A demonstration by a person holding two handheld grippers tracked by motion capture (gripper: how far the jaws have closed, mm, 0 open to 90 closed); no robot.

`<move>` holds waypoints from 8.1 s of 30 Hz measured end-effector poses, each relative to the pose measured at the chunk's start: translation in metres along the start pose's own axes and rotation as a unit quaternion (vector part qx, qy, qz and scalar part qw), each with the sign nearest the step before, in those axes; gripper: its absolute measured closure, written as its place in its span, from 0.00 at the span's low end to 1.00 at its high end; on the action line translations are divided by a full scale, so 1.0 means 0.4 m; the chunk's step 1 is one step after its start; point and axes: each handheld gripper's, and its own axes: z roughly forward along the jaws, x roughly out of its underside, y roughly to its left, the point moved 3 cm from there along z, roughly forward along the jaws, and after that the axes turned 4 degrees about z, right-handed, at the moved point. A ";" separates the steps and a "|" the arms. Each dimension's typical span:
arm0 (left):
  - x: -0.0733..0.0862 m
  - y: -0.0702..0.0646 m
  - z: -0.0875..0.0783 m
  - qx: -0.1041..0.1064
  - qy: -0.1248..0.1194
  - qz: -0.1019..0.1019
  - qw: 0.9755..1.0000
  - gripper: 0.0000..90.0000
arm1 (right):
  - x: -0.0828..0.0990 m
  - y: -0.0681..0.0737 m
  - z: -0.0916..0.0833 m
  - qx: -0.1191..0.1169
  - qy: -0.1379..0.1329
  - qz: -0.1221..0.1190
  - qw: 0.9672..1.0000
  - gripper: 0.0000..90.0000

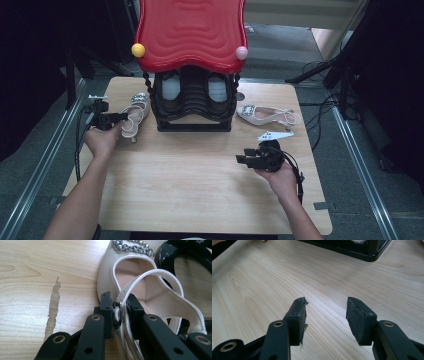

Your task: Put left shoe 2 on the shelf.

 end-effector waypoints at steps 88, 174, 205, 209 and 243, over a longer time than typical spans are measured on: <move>-0.548 -0.303 -0.567 0.112 -0.192 0.016 0.975 0.90 | -0.003 -0.002 -0.003 0.004 -0.005 -0.004 1.000 0.55; -0.493 -0.451 -0.503 0.162 -0.124 0.115 0.972 0.59 | -0.008 -0.010 -0.009 0.009 -0.007 -0.007 1.000 0.54; -0.271 -0.223 -0.309 0.140 -0.071 0.082 0.984 0.59 | -0.009 -0.017 -0.014 0.011 -0.010 0.000 1.000 0.54; -0.233 -0.200 -0.284 0.138 -0.063 0.069 0.986 0.59 | -0.008 -0.019 -0.014 0.012 -0.010 0.000 1.000 0.54; 0.074 -0.197 -0.163 0.162 -0.010 0.096 0.982 0.58 | -0.016 -0.047 -0.021 0.018 -0.025 0.007 0.999 0.54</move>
